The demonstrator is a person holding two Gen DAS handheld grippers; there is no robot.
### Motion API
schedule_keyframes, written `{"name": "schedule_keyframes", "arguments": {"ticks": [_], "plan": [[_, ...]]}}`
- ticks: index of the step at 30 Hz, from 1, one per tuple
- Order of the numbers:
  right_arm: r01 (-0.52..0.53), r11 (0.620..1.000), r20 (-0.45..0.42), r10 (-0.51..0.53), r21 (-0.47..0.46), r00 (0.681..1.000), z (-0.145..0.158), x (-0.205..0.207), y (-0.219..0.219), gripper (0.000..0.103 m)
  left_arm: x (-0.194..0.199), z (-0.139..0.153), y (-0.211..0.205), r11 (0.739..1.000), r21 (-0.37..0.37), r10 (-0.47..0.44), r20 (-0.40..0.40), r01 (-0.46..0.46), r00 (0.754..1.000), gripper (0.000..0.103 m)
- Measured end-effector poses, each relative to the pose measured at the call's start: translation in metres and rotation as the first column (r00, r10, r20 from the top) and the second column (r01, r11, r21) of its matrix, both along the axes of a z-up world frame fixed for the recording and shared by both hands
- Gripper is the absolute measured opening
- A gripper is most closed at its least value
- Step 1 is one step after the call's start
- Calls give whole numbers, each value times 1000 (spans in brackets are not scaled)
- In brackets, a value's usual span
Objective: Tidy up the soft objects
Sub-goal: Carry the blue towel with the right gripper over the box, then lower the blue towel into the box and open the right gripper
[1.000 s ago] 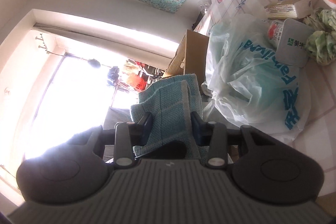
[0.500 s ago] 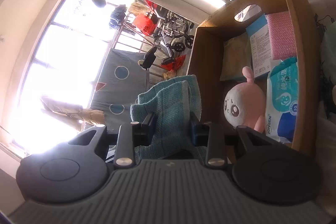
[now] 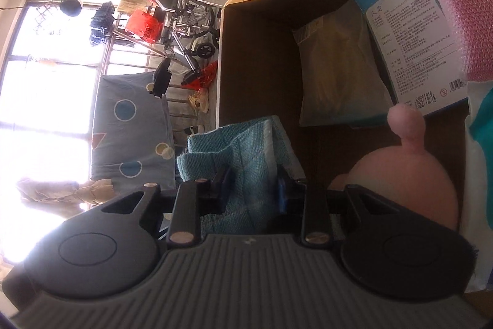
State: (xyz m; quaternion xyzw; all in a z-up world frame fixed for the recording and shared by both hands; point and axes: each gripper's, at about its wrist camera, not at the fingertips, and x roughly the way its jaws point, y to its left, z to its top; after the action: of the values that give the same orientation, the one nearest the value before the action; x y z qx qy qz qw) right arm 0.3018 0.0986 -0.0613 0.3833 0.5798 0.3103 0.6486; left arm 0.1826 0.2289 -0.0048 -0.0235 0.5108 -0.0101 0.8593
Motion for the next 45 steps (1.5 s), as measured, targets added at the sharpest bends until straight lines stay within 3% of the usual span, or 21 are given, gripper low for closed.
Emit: {"name": "schedule_keyframes", "arguments": {"ticks": [5,7,11,19,22,25,28,32,34,36,41,45], "plan": [[-2,1000,-12,2,-6,1000,-6,5,5,33,-2,-5,-3,999,50,-9,-12,10,1000,67],[5,1000,9,-5,-3,1000,-1,6,2,48,-4,-3,-4,999,53,-11,-11,11,1000,69],[18,1000,15,-18,13,1000,6,6,-6,58,-13,8,-8,997,77,3,32,-6,999,82],[52,998,25,-53,47,998,11,3,-34,60,-37,31,-9,998,38,44,106,-48,993,81],[71,996,45,-73,55,996,16,4,-47,60,-44,36,-10,997,14,67,136,-70,988,71],[88,994,68,-93,68,993,23,3,-61,60,-45,37,-9,996,-58,76,138,-69,988,62],[97,993,91,-103,68,990,28,-1,-73,60,-35,27,-9,989,-136,66,97,-53,993,60],[89,994,93,-95,65,991,27,-6,-77,60,-14,-8,-6,987,-134,92,-7,-92,996,60],[80,995,97,-86,62,992,26,-9,-78,60,-2,-25,0,982,-143,116,-62,-124,991,51],[72,996,98,-78,61,992,27,-10,-79,60,2,-30,5,971,-191,134,-70,-145,988,53],[62,996,120,-70,64,990,29,-12,-79,60,13,-33,6,956,-230,156,-121,-181,980,66],[58,996,127,-65,64,990,30,-12,-79,60,19,-36,10,936,-270,188,-158,-225,969,69]]}}
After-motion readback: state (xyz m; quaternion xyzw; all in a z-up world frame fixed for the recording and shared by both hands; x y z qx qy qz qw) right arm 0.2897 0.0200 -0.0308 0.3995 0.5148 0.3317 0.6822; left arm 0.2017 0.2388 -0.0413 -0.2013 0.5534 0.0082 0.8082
